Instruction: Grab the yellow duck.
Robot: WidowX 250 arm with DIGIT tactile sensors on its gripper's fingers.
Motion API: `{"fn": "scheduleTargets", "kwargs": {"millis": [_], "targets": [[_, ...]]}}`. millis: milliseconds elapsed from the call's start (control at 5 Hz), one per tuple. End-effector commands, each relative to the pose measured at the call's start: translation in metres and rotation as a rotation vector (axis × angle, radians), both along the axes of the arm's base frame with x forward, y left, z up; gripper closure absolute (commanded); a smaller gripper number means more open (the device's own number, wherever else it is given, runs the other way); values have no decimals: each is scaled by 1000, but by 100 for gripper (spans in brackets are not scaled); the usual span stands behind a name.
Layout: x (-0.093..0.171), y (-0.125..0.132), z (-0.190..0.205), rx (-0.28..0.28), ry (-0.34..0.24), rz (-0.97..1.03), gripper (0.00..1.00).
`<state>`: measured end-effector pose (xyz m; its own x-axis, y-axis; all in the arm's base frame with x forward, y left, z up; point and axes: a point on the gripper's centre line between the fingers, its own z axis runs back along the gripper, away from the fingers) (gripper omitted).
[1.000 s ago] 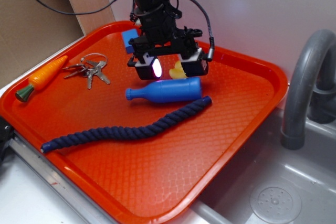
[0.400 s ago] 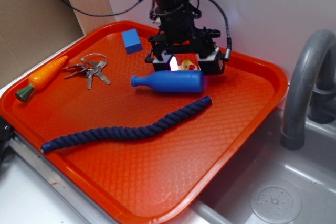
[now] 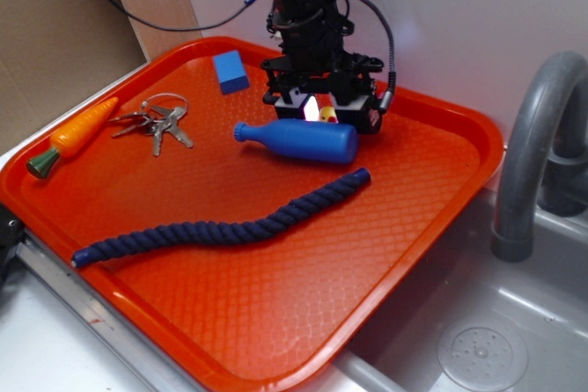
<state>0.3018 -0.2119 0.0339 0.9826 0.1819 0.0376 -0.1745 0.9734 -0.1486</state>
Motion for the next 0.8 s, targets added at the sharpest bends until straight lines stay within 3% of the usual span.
{"fn": "scheduleTargets", "kwargs": {"millis": [0, 200, 400, 600], "targets": [[0, 56, 107, -138, -124, -138, 100], [-19, 102, 159, -102, -142, -248, 100], [-37, 128, 212, -46, -99, -371, 100], [-47, 134, 227, 48, -53, -468, 100]]}}
